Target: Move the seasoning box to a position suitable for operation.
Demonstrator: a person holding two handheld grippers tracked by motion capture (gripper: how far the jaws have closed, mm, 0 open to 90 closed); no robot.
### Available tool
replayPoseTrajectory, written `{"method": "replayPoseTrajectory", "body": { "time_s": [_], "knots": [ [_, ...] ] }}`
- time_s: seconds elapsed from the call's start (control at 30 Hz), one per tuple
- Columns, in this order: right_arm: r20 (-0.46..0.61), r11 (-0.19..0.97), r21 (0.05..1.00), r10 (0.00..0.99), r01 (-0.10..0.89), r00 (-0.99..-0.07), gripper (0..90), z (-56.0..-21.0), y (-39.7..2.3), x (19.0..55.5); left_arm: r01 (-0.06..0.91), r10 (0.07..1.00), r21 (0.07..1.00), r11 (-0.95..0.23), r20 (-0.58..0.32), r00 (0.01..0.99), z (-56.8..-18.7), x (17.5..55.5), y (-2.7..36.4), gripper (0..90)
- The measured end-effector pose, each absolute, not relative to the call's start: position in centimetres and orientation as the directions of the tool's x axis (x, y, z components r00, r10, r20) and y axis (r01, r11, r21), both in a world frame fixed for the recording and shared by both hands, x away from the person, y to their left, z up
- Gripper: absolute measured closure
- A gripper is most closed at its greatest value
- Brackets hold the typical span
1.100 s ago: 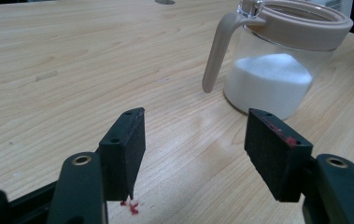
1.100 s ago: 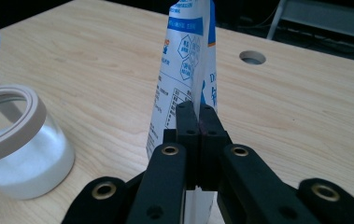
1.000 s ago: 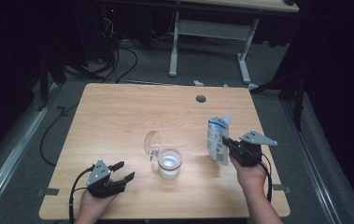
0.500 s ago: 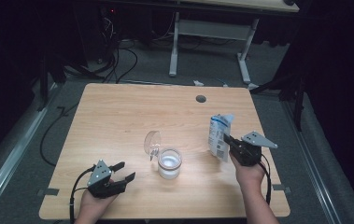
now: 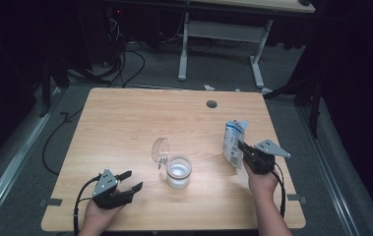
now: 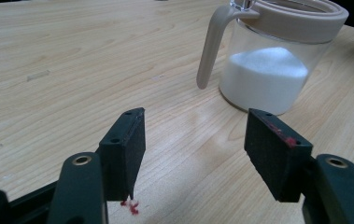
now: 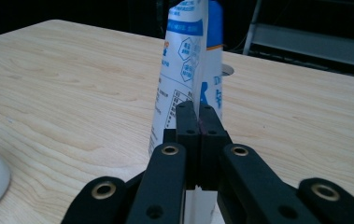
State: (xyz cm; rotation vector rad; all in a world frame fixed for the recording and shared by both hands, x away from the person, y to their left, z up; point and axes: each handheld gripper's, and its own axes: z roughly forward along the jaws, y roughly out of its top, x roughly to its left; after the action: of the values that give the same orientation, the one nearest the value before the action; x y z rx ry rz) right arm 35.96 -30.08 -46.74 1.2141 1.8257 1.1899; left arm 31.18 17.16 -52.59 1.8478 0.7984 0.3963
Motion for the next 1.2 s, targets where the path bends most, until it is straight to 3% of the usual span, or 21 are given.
{"method": "replayPoseTrajectory", "body": {
  "time_s": [0.53, 1.2],
  "knots": [
    [-0.029, 0.176, 0.913, 0.928, 0.369, -0.37, 86.7, -47.9, -30.9, 34.6, 0.333, 0.681, 0.911, -0.244, -0.084, 0.727, -52.3, 31.0, 17.1, 38.6],
    [-0.012, 0.173, 0.884, 0.937, 0.435, -0.348, 65.2, -48.2, -30.8, 34.0, 0.338, 0.679, 0.907, -0.253, -0.082, 0.729, -52.5, 31.1, 16.9, 38.6]
  ]
}}
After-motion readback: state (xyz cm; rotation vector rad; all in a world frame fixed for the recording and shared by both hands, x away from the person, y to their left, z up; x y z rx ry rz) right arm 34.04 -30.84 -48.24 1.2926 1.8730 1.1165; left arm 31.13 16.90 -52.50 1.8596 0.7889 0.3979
